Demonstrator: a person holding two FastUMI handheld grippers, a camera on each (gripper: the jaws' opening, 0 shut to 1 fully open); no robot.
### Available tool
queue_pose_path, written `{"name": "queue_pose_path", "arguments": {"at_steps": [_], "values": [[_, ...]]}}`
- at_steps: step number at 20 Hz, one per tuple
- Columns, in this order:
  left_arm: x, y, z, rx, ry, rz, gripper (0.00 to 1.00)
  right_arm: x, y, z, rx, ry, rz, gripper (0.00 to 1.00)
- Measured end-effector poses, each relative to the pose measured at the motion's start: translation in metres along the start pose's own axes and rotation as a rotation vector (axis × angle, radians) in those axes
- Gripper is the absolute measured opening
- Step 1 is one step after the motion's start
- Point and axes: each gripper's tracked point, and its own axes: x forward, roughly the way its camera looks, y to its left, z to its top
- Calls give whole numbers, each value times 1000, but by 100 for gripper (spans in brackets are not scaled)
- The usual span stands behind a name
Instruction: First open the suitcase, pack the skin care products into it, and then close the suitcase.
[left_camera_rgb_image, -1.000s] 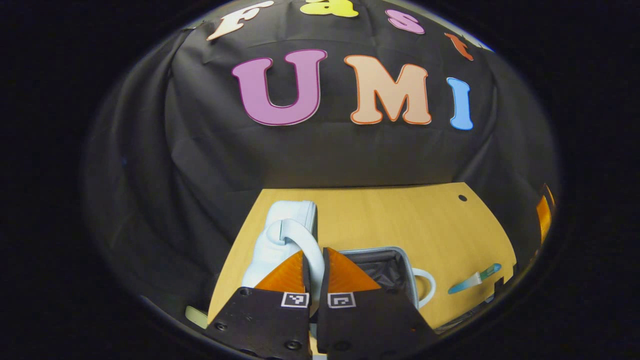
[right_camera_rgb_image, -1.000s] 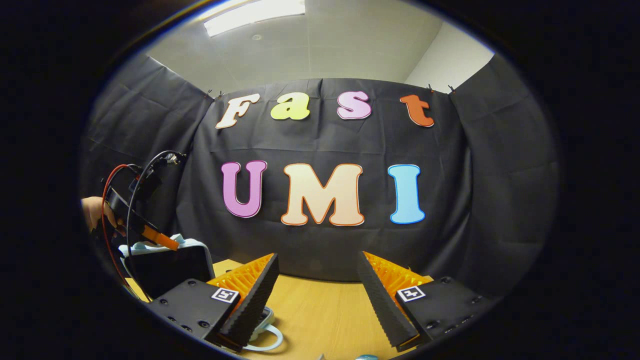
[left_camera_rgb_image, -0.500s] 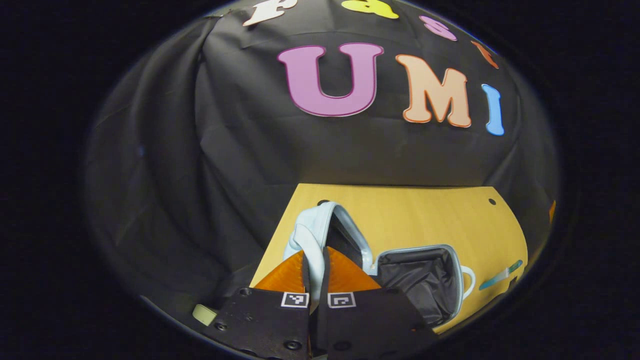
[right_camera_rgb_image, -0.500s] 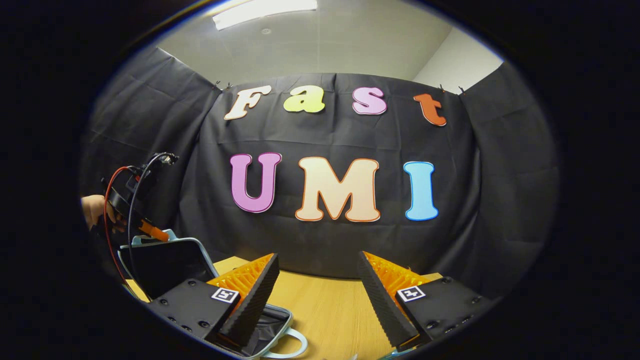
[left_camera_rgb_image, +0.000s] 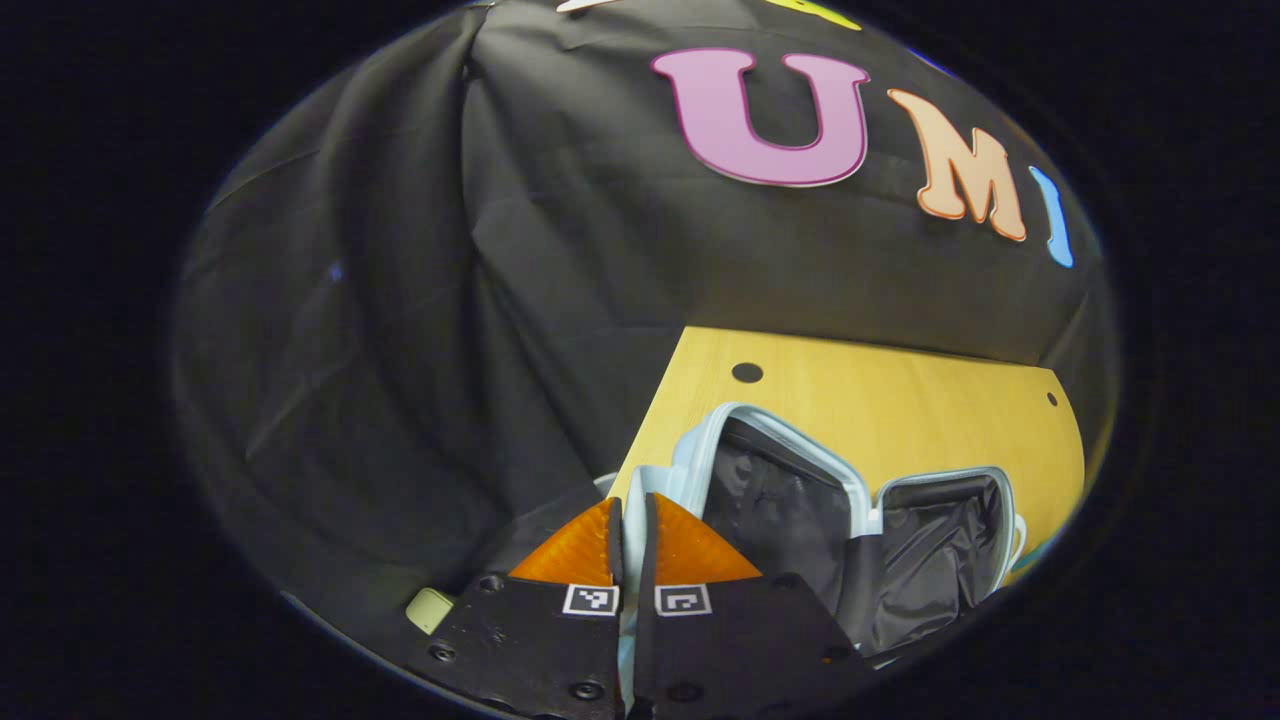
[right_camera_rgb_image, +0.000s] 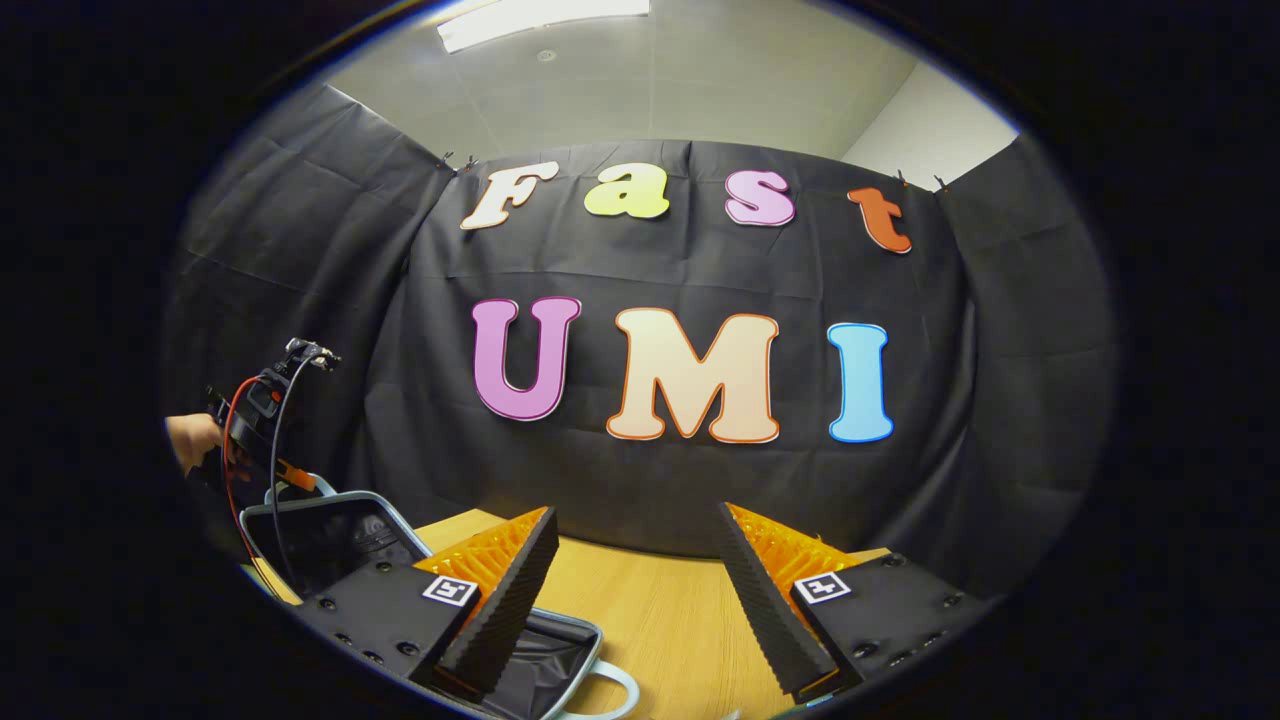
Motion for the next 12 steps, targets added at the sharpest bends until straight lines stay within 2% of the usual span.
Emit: {"name": "queue_pose_path", "arguments": {"at_steps": [7,11,12], "values": [[42,22,-61,-89,138,46,0,-1,0,-3,-8,9,-3,100],[51,27,-75,-131,132,84,0,-3,-5,-5,-12,18,-11,100],[50,32,-78,-140,124,113,6,-3,-7,-5,-13,19,-11,99]]}}
